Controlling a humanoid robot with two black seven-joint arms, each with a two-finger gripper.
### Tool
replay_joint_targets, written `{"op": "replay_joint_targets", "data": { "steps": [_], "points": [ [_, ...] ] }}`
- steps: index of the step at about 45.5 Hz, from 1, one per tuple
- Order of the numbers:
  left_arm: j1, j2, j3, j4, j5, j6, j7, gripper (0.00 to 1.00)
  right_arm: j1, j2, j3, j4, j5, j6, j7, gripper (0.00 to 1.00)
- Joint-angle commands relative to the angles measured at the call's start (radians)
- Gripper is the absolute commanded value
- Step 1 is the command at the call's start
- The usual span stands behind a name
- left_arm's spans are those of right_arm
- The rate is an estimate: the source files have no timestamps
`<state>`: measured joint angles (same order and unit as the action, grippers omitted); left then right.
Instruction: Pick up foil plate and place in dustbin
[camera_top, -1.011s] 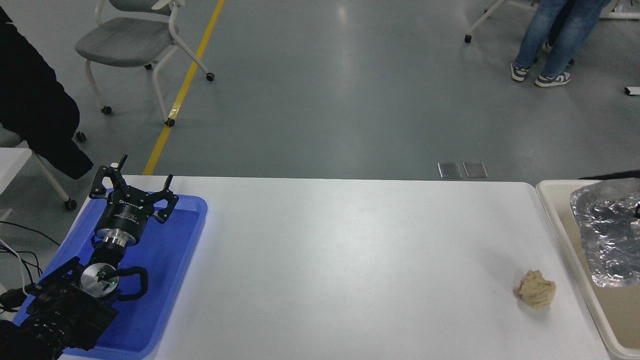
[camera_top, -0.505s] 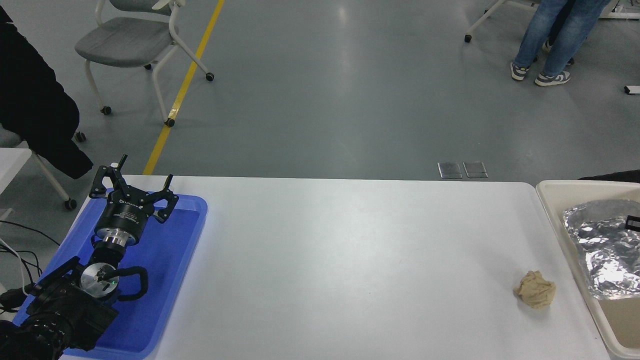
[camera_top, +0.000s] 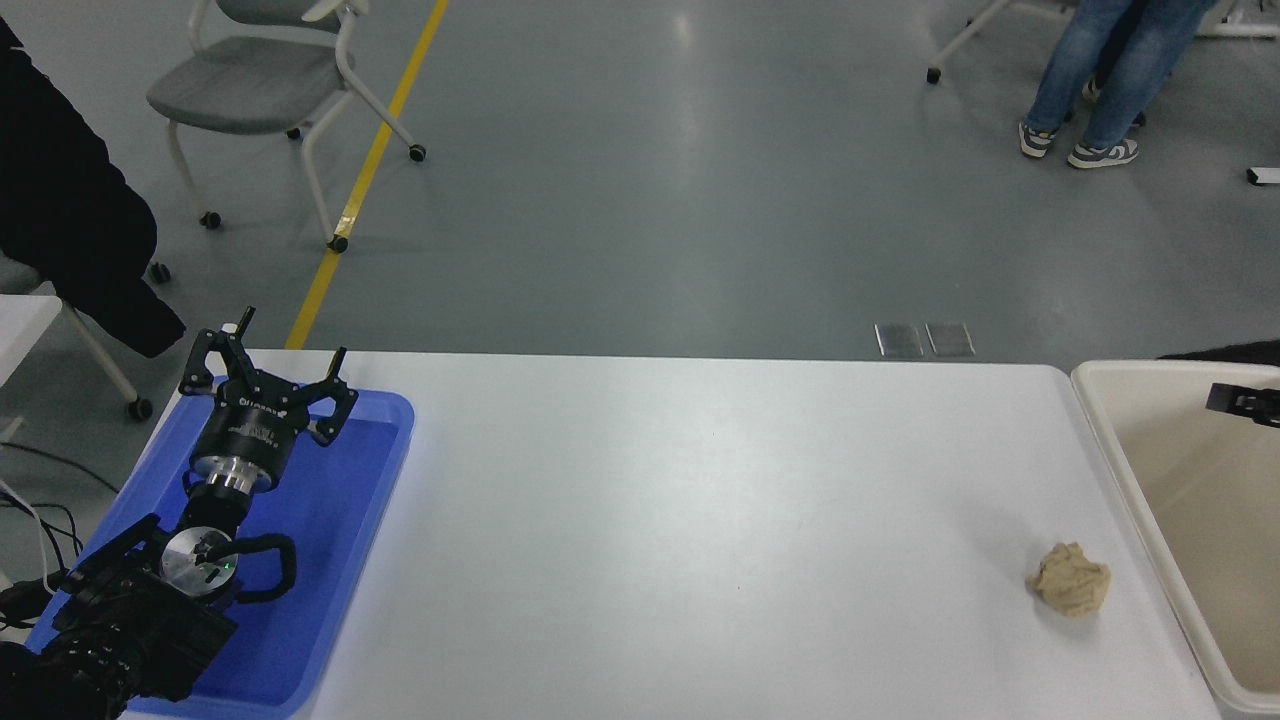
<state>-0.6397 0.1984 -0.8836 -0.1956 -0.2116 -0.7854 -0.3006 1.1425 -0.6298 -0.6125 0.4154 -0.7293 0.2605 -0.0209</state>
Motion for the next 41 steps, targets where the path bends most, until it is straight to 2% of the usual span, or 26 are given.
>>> {"op": "replay_joint_targets", "data": {
  "steps": [1, 7, 12, 17, 26, 32, 34, 41],
  "points": [
    [0.000, -0.001, 0.000, 0.001, 0.000, 0.000, 0.000, 1.00, 0.298, -0.056, -0.177, 0.345, -0.001, 0.057, -0.005, 1.00],
    [0.002, -0.001, 0.000, 0.001, 0.000, 0.000, 0.000, 1.00, 0.479, -0.038, -0.315, 0.522, -0.004, 0.121, -0.001, 1.00],
    [0.002, -0.001, 0.000, 0.001, 0.000, 0.000, 0.000, 1.00, 0.581, -0.014, -0.328, 0.641, -0.059, 0.164, -0.002, 1.00],
    [0.002, -0.001, 0.000, 0.001, 0.000, 0.000, 0.000, 1.00, 0.677, 0.001, -0.326, 0.752, -0.076, 0.279, -0.004, 1.00],
    [0.002, 0.001, 0.000, 0.001, 0.000, 0.000, 0.000, 1.00, 0.764, 0.113, -0.336, 0.826, -0.059, 0.356, -0.005, 1.00],
    [0.002, 0.001, 0.000, 0.001, 0.000, 0.000, 0.000, 1.00, 0.812, 0.186, -0.337, 0.827, 0.071, 0.463, -0.016, 1.00],
    [0.002, 0.001, 0.000, 0.001, 0.000, 0.000, 0.000, 1.00, 0.833, 0.226, -0.339, 0.827, 0.158, 0.520, -0.022, 1.00],
    [0.003, 0.001, 0.000, 0.001, 0.000, 0.000, 0.000, 1.00, 0.884, 0.295, -0.339, 0.835, 0.416, 0.525, -0.024, 1.00]
  ]
}}
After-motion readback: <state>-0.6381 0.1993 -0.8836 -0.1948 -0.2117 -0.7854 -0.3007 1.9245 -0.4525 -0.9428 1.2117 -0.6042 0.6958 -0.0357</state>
